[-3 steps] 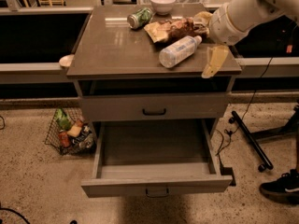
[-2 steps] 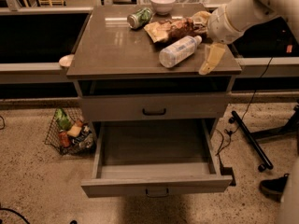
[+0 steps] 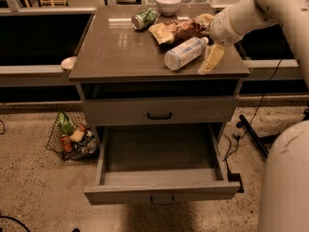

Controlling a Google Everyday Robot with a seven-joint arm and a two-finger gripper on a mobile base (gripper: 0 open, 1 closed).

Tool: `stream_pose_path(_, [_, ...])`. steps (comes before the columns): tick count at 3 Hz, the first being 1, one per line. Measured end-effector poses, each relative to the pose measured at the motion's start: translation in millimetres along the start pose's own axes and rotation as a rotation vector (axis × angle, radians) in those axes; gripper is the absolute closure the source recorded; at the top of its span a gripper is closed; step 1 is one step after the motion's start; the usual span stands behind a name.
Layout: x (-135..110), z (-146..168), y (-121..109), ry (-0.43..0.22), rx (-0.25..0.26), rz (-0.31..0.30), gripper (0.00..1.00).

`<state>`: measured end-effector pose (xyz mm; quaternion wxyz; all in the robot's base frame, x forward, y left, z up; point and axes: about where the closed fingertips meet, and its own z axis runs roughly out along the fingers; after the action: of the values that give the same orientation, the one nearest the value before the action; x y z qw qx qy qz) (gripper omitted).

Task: Place blue plastic bottle into middle drawer

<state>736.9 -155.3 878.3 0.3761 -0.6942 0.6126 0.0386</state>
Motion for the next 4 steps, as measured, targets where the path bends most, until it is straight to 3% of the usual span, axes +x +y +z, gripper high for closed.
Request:
stream_pose_path(2, [-1.0, 10.6, -0.8, -0.014, 0.002, 0.021, 0.00])
stream_pose_path(3, [-14.9, 23.1, -11.6, -0.047, 0.046, 0.065, 0.00])
stream_pose_path(4, [-27.2, 30.0, -15.8, -0.061, 0.053, 0.081, 0.00])
